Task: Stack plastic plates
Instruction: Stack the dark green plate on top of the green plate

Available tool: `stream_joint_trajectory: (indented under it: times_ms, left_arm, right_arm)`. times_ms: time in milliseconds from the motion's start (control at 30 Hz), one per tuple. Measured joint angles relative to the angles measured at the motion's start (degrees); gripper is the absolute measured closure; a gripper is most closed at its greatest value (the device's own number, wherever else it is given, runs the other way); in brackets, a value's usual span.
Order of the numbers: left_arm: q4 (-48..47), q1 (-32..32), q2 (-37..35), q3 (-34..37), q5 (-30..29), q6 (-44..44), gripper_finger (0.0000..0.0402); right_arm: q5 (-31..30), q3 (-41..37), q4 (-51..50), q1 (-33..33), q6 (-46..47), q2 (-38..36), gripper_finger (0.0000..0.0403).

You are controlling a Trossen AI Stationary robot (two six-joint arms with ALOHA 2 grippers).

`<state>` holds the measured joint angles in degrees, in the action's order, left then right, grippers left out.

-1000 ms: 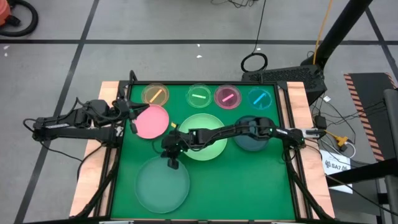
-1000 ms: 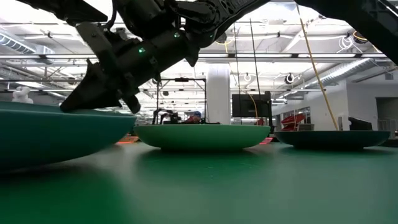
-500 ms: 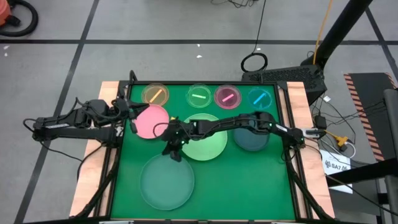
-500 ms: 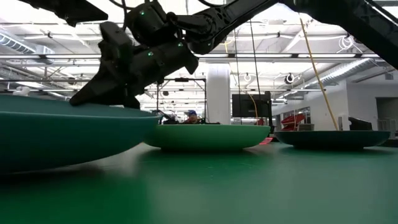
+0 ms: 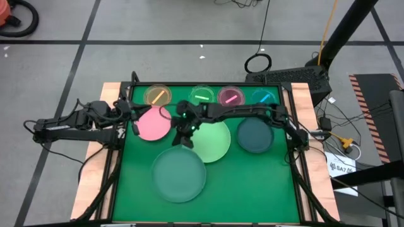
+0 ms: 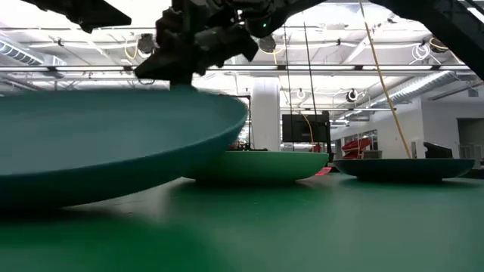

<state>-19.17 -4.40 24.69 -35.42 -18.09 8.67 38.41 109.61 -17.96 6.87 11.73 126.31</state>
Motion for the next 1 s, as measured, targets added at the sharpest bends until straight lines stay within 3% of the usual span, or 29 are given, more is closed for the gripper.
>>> stream_joint_trajectory:
  times_ms: [233,433,500,800,1000]
  left_arm:
    - [0.17,-0.02,0.00,0.00,0.00,0.02,0.0369]
    - [-0.50,-0.02,0.00,0.00,0.00,0.03,0.0369]
    - [-0.63,-0.02,-0.02,0.00,0.00,0.04,0.0369]
    - [-1.78,-0.02,0.46,0.00,0.54,-2.47,0.0369]
    - [-2.06,0.00,0.76,0.00,6.37,-5.21,0.0369]
  right_arm:
    - [-1.26,0.04,-1.89,1.42,-2.30,-0.13,0.0400]
    - [-12.27,0.06,-7.13,-0.21,-1.15,-0.26,0.0401]
    - [-13.14,0.04,-10.63,-1.52,0.81,-0.16,0.0401]
    - [-9.84,0.04,-27.02,-9.40,19.77,-0.25,0.0402]
    - [-10.59,0.04,-31.85,-15.06,38.21,-0.25,0.0403]
